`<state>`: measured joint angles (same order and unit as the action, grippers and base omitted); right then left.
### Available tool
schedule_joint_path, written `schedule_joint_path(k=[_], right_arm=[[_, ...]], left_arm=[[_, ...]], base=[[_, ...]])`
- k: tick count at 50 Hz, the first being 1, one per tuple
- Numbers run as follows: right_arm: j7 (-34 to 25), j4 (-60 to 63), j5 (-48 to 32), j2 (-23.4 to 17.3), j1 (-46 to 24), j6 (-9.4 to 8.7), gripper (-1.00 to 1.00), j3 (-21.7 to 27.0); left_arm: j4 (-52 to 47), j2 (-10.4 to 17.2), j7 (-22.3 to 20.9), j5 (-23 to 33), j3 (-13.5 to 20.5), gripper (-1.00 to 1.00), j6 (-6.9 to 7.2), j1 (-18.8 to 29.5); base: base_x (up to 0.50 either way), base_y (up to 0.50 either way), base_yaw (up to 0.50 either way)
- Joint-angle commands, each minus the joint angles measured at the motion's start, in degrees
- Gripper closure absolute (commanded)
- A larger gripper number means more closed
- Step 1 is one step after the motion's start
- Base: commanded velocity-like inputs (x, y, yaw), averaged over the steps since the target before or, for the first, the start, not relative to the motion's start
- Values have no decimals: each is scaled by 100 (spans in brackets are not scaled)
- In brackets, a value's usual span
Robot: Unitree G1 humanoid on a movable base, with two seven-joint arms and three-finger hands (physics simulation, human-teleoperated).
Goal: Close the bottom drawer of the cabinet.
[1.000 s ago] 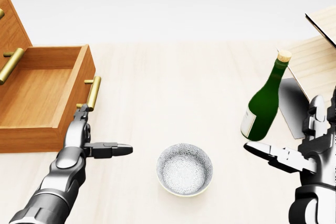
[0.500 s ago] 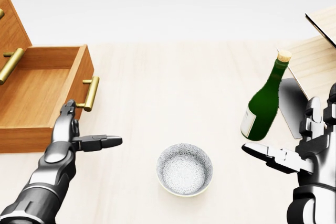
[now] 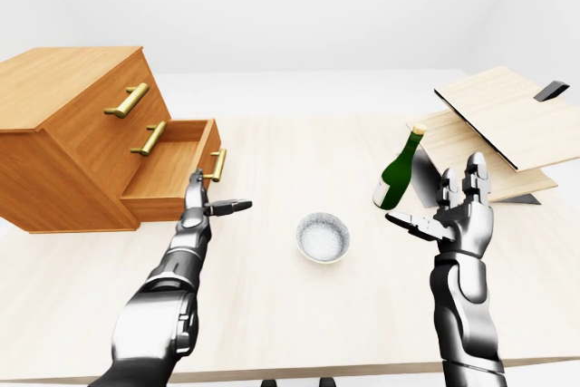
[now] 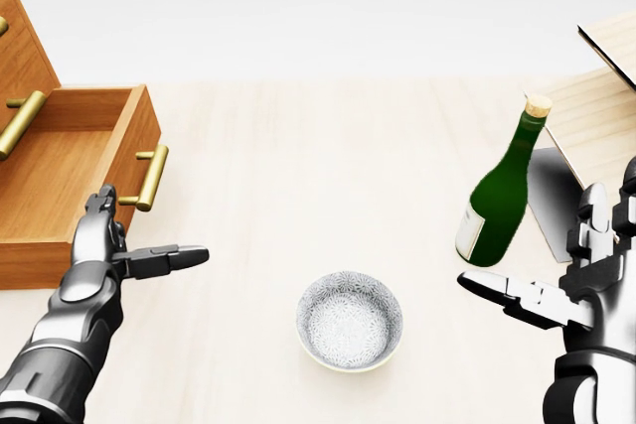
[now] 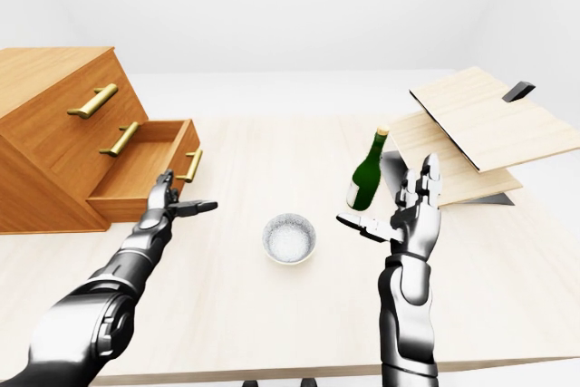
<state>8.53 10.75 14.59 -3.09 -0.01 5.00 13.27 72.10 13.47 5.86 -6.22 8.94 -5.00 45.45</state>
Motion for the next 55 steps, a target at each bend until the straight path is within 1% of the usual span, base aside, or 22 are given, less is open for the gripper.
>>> schedule_joint_path(k=[1,7,14,34,38,42,44,48,50,51,55], right_arm=[[2,2,4,0,-2,0,-100,-1],[4,-11,-9,9,2,0,-100,-14],[2,-23,-1,0,-15,0,-100,-9],[2,-5,17,-4,-18,0,-100,-4],[-6,-28,7,2,-15,0,-100,-18],[-12,-68,13,-4,-23,0,-100,-9],[-9,-61,9,-1,-21,0,-100,-19],[-16,-100,8,2,-24,0,-100,-23],[-19,-103,11,1,-18,0,-100,-21],[-12,-71,19,-2,-12,0,-100,-19],[-9,-63,16,0,-16,0,-100,-21]], left_arm=[[123,158,265,120,152,-100,0,-54],[175,280,333,35,274,-100,0,-65],[190,316,456,15,301,-100,0,-100],[264,506,1105,-196,470,-100,0,-154],[265,567,1342,-267,528,-100,0,-155],[270,610,1444,-314,543,-100,0,-162],[262,632,1596,-349,567,-100,0,-177],[273,642,1697,-408,582,-100,0,-196],[282,653,1943,-401,589,-100,0,-203],[287,658,1985,-501,661,-100,0,-203],[308,717,2270,-574,686,-100,0,-226]], base=[[0,0,0],[0,0,0],[0,0,0],[0,0,0],[0,0,0],[0,0,0],[0,0,0],[0,0,0],[0,0,0],[0,0,0],[0,0,0]])
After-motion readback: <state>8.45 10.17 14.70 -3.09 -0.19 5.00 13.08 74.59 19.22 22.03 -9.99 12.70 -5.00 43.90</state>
